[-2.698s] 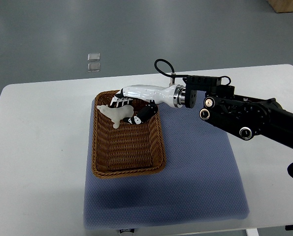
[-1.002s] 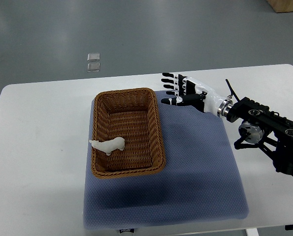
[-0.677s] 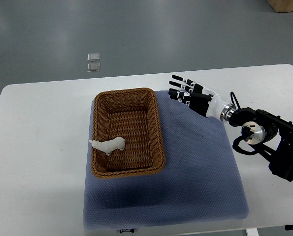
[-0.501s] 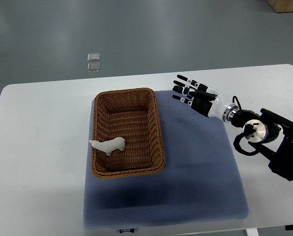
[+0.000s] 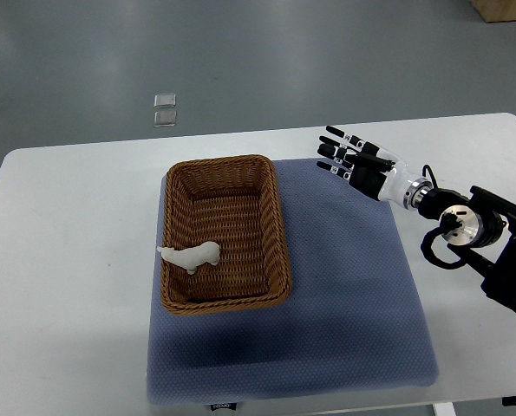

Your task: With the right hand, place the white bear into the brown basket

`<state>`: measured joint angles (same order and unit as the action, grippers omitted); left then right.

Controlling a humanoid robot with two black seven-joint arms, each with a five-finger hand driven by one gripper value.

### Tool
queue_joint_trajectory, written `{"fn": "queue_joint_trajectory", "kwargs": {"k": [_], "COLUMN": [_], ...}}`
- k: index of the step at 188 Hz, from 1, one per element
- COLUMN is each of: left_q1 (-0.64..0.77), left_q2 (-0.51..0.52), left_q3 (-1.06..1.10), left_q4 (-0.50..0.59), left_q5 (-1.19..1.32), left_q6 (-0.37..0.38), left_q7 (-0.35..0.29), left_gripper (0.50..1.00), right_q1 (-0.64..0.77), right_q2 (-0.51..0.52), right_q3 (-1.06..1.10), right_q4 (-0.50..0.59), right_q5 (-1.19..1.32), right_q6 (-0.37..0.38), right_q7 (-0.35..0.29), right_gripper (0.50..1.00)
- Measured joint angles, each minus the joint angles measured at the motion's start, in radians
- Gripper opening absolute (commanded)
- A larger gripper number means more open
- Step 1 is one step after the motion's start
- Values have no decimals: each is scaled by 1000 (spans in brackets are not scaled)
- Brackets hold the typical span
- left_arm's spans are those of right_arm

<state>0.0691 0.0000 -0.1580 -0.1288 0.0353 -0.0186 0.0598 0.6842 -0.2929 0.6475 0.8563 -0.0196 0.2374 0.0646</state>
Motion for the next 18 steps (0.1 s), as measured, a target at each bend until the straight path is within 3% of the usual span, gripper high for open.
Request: {"fn": "queue_joint_trajectory", "kwargs": {"k": [18], "left_q1": [0], "left_q2": [0], "left_q3": [0], "left_q4": [0], "left_q5": [0], "left_q6": [0], "left_q7": [0], "left_gripper": [1000], "right_q1": [0], "right_q2": [-2], "right_q3": [1], "right_q4": [-11], "right_q5": [0], "right_q6": [0], "right_q7": [1], "right_gripper": [926]}}
